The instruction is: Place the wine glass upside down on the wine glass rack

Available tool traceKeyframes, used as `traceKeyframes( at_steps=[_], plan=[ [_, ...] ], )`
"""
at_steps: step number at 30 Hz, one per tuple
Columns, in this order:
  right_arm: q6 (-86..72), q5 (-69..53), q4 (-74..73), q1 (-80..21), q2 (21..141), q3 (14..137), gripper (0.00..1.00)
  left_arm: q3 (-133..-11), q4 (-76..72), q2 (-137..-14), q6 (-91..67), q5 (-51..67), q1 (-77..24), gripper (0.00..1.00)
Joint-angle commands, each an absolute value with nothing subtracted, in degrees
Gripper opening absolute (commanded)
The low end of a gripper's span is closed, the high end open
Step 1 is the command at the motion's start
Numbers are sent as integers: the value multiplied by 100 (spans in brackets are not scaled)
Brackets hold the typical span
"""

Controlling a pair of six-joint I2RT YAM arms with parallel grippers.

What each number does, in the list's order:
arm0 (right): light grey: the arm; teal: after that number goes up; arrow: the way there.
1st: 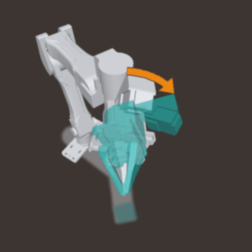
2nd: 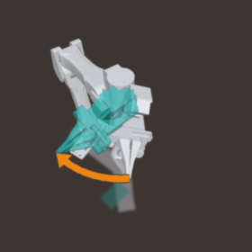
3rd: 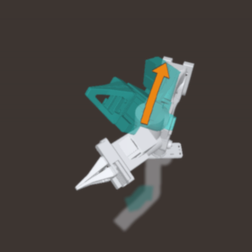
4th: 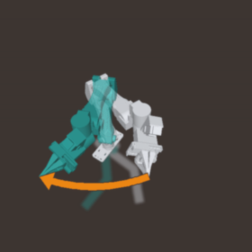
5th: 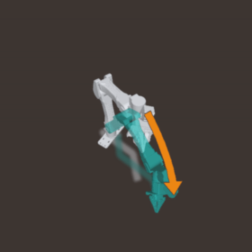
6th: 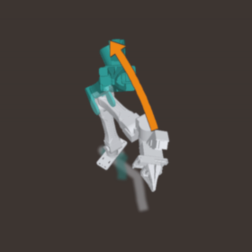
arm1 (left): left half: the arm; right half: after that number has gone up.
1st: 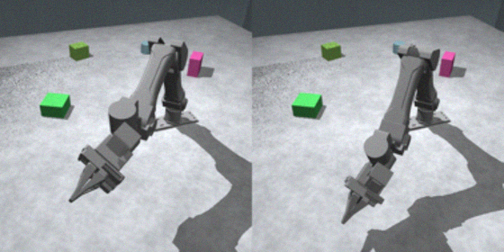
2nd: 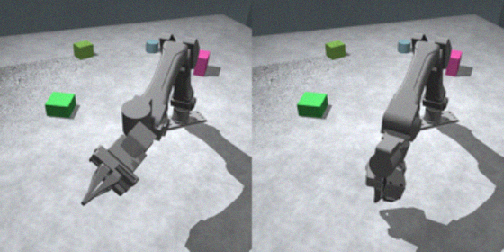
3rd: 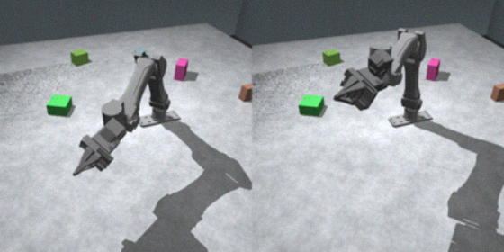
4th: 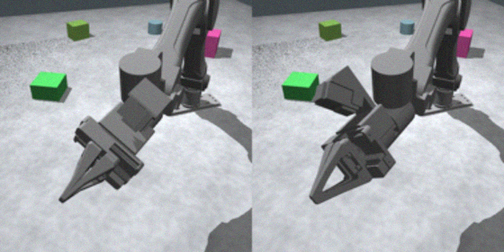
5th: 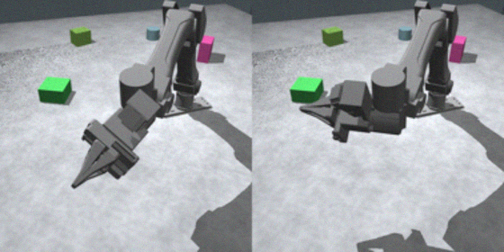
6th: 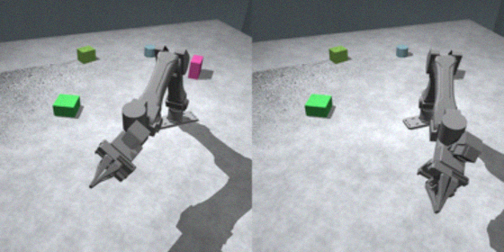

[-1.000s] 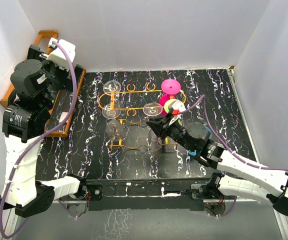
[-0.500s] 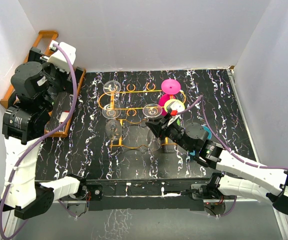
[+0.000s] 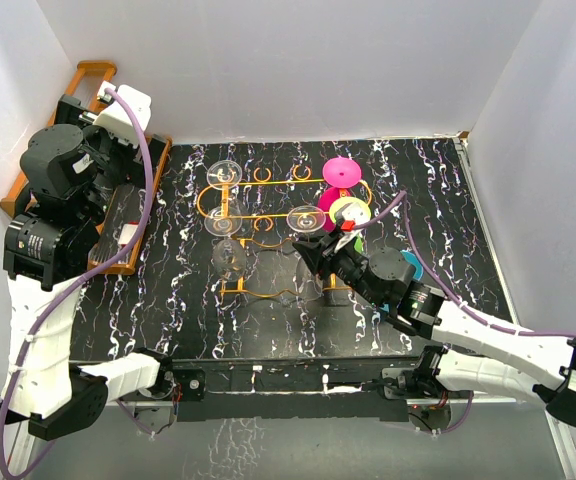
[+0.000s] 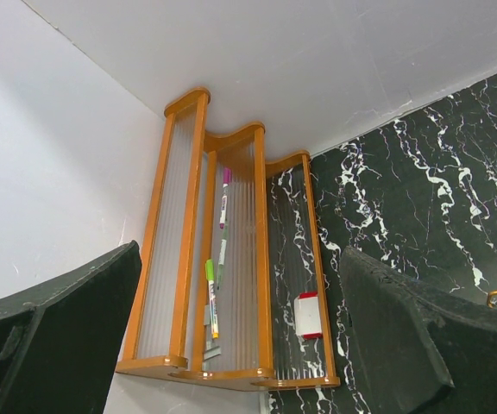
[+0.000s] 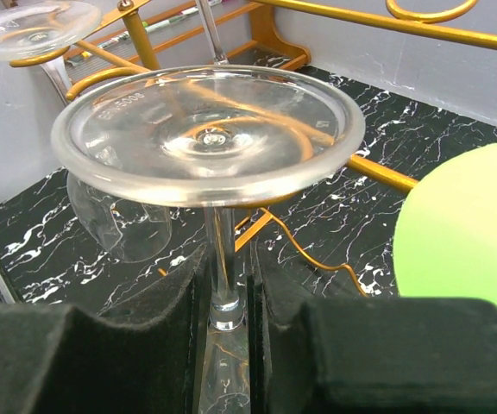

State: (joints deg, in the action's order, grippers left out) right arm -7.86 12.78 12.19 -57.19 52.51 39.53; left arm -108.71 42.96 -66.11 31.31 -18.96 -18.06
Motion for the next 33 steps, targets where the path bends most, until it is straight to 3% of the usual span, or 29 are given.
traceKeyframes(
  at_steps=[1, 11, 14, 24, 27, 29, 31, 32, 33],
  plan=[
    [-800, 1665, 1615, -5786, 5280, 4135, 22, -10832, 4265, -6495, 3129, -1877, -1768, 97],
    [-743, 2168, 1621, -5961, 5329, 4102, 23, -10715, 4230, -6478, 3136, -1813, -1767, 97],
    [-722, 2225, 1675, -6008, 5344, 4064, 29, -10655, 4204, -6465, 3154, -1785, -1767, 97],
    [-699, 2355, 1867, -6080, 5443, 3970, 31, -10338, 4001, -6308, 3257, -1734, -1772, 97],
    [-747, 2337, 1836, -6116, 5441, 3983, 36, -10249, 3944, -6268, 3278, -1715, -1767, 97],
    [-761, 2258, 1766, -6142, 5409, 3990, 43, -10208, 3925, -6246, 3285, -1698, -1767, 97],
    [-724, 2080, 1649, -6178, 5311, 4000, 58, -10187, 3904, -6247, 3274, -1690, -1767, 97],
    [-733, 2034, 1581, -6193, 5224, 3993, 85, -10187, 3896, -6248, 3259, -1689, -1769, 97],
    [-743, 1974, 1519, -6204, 5129, 3965, 97, -10187, 3899, -6242, 3234, -1694, -1768, 97]
  ],
)
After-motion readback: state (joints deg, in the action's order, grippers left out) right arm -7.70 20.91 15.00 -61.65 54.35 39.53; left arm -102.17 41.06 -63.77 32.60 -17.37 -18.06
